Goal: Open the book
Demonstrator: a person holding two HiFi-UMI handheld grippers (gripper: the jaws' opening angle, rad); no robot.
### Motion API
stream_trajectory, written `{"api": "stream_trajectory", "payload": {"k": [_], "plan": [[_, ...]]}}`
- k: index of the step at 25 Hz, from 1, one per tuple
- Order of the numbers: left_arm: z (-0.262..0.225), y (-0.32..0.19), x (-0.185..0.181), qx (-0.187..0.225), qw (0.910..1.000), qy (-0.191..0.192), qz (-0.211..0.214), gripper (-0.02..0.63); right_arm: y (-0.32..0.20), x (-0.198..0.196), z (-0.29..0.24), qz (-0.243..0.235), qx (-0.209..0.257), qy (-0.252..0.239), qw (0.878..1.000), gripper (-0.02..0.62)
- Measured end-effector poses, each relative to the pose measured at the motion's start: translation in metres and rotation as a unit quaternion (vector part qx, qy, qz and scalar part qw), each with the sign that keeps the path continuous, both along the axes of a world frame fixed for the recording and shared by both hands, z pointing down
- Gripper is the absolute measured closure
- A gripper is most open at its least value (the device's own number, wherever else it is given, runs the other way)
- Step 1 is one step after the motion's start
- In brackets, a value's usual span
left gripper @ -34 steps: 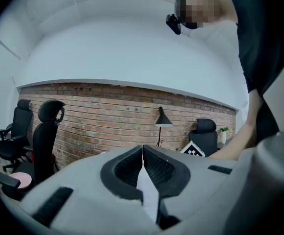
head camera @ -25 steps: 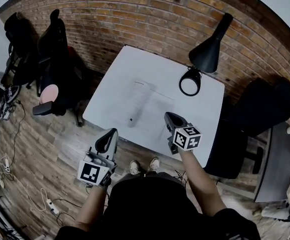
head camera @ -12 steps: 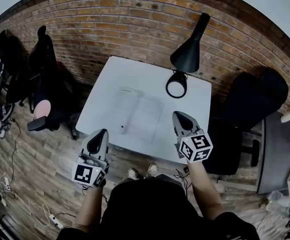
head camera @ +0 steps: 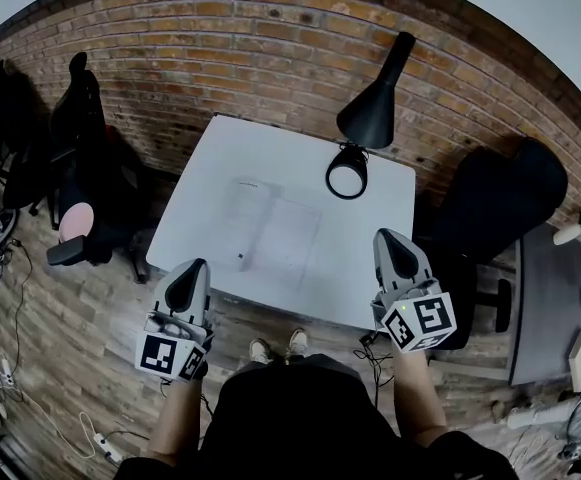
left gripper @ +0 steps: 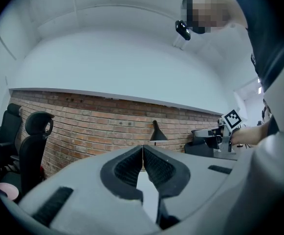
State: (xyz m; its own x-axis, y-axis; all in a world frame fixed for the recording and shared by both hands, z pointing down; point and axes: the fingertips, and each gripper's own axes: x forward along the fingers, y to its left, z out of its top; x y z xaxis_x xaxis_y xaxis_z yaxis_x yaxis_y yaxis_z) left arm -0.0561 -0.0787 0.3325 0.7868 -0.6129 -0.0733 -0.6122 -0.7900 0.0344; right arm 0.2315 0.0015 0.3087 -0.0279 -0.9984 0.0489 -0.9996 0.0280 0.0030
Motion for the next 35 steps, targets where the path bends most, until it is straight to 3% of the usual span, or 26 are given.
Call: {"api": "stream_trajectory", "payload": {"k": [6, 26, 35], "plan": [[-0.002, 0.001, -0.014, 0.003, 0.9999, 0.002, -0.016, 0.578, 0.034, -0.02, -0.023, 0.013, 0.033, 0.074, 0.997, 0.581], [-0.009, 0.028, -0.066, 0.019, 0.9977, 0.001, -0.066, 0.58, 0.042, -0.066, -0.029, -0.035, 0.059, 0.099, 0.993, 0.581], [-0.009, 0.028, -0.07, 0.021, 0.9972, 0.006, -0.071, 0.58, 0.036, -0.073, -0.035, -0.045, 0.065, 0.108, 0.991, 0.581]]}}
